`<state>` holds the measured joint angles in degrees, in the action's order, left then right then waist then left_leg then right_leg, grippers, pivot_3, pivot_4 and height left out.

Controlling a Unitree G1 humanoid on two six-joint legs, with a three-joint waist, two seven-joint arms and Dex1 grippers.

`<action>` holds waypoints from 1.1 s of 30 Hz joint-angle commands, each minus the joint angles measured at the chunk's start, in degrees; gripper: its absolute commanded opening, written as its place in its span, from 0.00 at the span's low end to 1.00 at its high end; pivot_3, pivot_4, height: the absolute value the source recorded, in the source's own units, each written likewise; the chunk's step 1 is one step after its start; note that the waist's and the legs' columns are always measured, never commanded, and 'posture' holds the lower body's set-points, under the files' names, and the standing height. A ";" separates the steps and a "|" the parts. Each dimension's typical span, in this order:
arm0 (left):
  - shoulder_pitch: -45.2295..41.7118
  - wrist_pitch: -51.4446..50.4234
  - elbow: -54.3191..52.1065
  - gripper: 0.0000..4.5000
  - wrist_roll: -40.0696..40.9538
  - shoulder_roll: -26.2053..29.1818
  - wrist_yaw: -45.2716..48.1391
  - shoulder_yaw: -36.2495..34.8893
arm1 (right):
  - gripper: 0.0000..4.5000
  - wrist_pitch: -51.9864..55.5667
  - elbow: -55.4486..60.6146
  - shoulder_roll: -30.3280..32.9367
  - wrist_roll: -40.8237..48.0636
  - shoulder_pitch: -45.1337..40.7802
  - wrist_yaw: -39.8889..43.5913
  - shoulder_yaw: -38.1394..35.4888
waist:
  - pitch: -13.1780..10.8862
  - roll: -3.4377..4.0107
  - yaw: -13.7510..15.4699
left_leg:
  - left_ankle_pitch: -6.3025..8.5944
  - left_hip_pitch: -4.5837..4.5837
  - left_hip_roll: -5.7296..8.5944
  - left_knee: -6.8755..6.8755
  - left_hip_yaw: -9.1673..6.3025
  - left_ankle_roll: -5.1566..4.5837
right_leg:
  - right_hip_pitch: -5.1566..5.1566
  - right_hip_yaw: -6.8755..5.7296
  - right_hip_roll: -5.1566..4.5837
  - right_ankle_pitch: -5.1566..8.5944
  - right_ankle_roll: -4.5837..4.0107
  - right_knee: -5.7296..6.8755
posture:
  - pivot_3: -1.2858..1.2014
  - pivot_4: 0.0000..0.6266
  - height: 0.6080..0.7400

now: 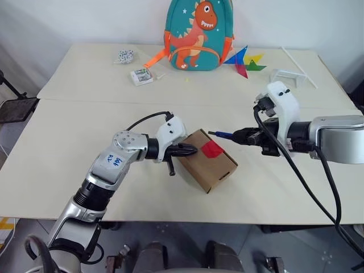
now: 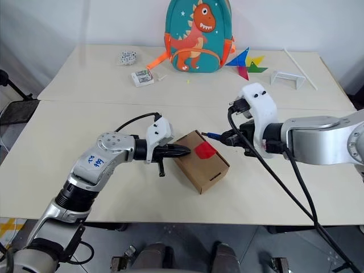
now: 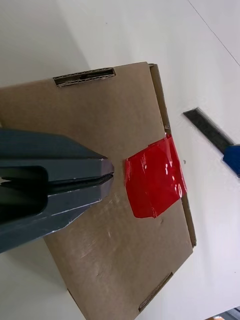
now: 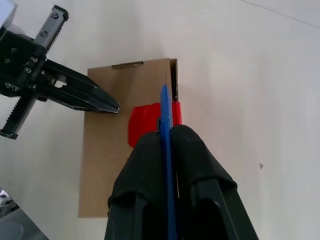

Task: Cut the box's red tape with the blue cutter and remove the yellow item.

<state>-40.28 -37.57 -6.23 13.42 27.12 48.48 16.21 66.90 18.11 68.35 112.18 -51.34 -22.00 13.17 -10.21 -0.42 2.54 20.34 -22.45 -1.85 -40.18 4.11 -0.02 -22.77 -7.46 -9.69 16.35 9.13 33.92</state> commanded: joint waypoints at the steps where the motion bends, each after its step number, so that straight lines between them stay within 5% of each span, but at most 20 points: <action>1: 0.60 -1.73 -1.88 0.00 0.03 -0.20 0.05 0.67 | 0.02 0.57 -0.51 -0.09 0.82 -1.89 0.07 -0.68 | 0.00 0.00 0.03 | 0.00 0.00 0.00 0.00 0.00 0.00 | 0.00 0.00 0.00 0.00 0.00 0.00 | 0.52 0.24 1.00; 33: 1.65 -5.14 -4.89 0.00 -0.01 0.50 -0.10 1.05 | 0.02 -0.43 -1.17 -3.45 0.82 0.49 -6.67 0.13 | 0.00 0.00 0.09 | 0.00 0.01 0.00 -0.01 0.00 0.00 | 0.00 0.00 0.00 0.00 0.00 0.02 | 0.52 0.24 1.00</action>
<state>-39.46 -42.09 -10.33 13.45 27.35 48.34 16.71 66.36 16.51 64.66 112.68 -51.25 -27.98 14.48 -10.21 -0.41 2.63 20.34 -22.44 -1.85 -40.20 4.11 -0.02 -22.76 -7.45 -9.69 16.35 9.13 33.94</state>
